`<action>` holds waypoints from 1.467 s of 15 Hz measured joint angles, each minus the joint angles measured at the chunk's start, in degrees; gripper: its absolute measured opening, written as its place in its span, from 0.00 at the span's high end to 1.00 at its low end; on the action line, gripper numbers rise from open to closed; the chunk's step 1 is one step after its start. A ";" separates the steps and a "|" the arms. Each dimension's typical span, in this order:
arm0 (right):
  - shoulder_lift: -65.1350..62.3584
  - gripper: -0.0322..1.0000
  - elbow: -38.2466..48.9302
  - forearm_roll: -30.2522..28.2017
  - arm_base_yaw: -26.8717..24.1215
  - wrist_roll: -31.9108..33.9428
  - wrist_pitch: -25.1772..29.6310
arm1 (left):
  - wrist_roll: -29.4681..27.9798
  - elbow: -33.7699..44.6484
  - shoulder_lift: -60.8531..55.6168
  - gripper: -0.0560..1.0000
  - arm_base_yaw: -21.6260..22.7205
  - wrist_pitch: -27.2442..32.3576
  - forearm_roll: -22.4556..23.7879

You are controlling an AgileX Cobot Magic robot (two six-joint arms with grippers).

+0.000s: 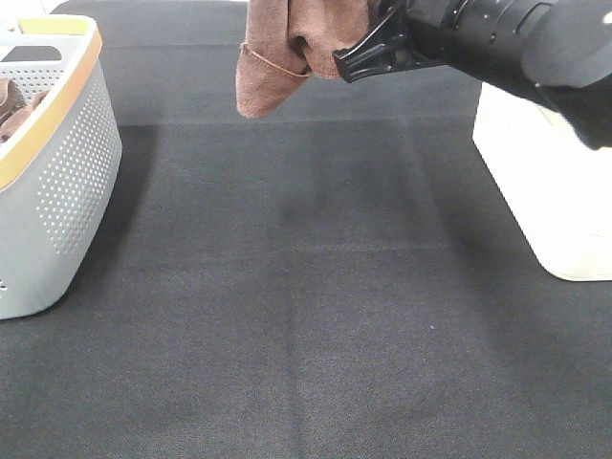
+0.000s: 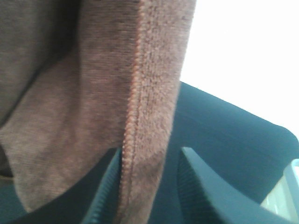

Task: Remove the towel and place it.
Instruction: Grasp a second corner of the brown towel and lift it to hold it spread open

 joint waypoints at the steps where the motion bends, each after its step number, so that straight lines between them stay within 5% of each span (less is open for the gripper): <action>1: 0.52 0.59 0.00 0.00 0.00 0.00 -0.46 | 0.00 0.00 0.00 0.95 0.00 0.00 0.00; 13: 5.44 0.60 -4.98 1.66 0.00 0.00 -1.32 | 0.00 0.00 0.00 0.95 0.00 0.00 0.00; 15: 5.96 0.73 -4.98 3.15 0.00 -0.29 -1.32 | 0.00 0.00 0.00 0.95 0.00 0.00 0.00; 17: 5.96 0.97 -4.98 3.32 0.00 -0.69 -0.63 | 0.00 0.00 0.00 0.95 0.00 0.29 0.06; 19: 5.33 0.97 -4.98 3.38 0.00 -1.03 3.09 | 0.29 0.00 0.00 0.95 0.00 1.49 0.57; 22: 3.78 0.97 -5.04 3.32 0.00 -1.03 17.76 | 0.46 0.00 0.00 0.95 0.00 5.79 4.07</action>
